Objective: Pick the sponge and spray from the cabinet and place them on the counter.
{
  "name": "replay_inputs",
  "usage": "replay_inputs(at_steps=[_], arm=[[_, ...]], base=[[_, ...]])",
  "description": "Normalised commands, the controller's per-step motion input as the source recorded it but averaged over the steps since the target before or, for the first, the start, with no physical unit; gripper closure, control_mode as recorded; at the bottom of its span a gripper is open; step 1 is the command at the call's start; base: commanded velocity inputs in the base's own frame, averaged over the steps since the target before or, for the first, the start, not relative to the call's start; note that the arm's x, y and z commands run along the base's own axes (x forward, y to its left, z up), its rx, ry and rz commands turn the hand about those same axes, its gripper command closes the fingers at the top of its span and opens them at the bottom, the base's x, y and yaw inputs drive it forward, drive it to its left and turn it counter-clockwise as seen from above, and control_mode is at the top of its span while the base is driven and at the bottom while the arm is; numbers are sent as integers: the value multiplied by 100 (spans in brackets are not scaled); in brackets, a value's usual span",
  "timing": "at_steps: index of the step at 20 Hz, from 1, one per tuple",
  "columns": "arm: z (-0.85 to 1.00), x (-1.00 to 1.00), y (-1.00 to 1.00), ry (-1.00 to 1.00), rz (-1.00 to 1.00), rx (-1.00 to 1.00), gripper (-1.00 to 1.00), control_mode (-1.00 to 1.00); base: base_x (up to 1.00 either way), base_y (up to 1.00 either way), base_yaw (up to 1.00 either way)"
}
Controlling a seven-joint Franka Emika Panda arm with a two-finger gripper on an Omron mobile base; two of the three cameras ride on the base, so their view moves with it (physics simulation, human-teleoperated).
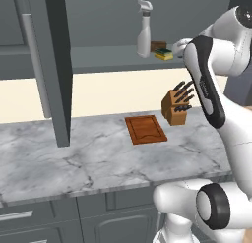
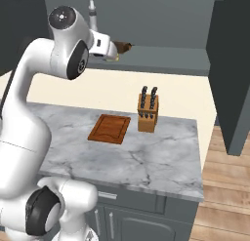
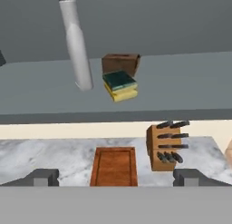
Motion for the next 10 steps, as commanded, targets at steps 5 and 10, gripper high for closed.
replay_inputs(at_steps=[5, 10], arm=[[0, 46, 0, 0, 12, 0, -100, -100], [0, 51, 0, 0, 11, -1, -100, -100]], base=[[0, 0, 0], [0, 0, 0]])
